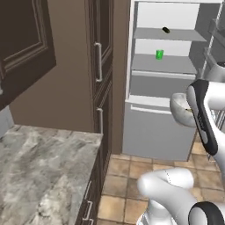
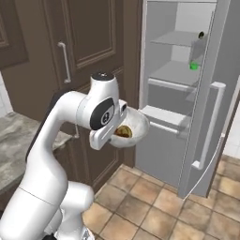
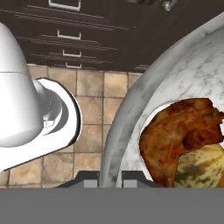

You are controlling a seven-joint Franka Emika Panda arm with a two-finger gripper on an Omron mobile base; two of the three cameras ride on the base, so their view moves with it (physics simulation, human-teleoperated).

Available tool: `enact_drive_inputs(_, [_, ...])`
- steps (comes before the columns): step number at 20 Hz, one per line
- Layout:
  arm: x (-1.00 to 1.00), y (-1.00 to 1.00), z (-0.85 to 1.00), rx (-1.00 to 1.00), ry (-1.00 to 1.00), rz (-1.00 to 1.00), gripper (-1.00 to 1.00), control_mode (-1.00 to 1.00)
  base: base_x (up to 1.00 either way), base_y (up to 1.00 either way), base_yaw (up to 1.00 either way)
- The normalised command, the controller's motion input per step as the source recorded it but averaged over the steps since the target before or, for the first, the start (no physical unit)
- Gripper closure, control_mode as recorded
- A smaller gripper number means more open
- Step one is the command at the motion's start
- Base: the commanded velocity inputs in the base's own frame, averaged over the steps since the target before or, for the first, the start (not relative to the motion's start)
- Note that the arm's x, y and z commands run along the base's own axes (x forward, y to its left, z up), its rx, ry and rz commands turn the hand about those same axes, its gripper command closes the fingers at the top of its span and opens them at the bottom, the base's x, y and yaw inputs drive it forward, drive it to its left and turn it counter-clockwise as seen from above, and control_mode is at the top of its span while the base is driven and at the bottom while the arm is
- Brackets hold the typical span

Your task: Pick the chicken drumstick and squash from their plates and place them in the bowl. Then put the bowl in the fridge.

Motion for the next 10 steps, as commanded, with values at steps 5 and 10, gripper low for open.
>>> enact_drive_inputs(5, [0.00, 0.00, 0.00, 0.00, 0.00, 0.00, 1.00, 1.00, 0.68, 0.07, -0.28])
enact_drive_inputs(10, [0.00, 0.00, 0.00, 0.00, 0.00, 0.00, 1.00, 1.00, 0.63, 0.22, -0.02])
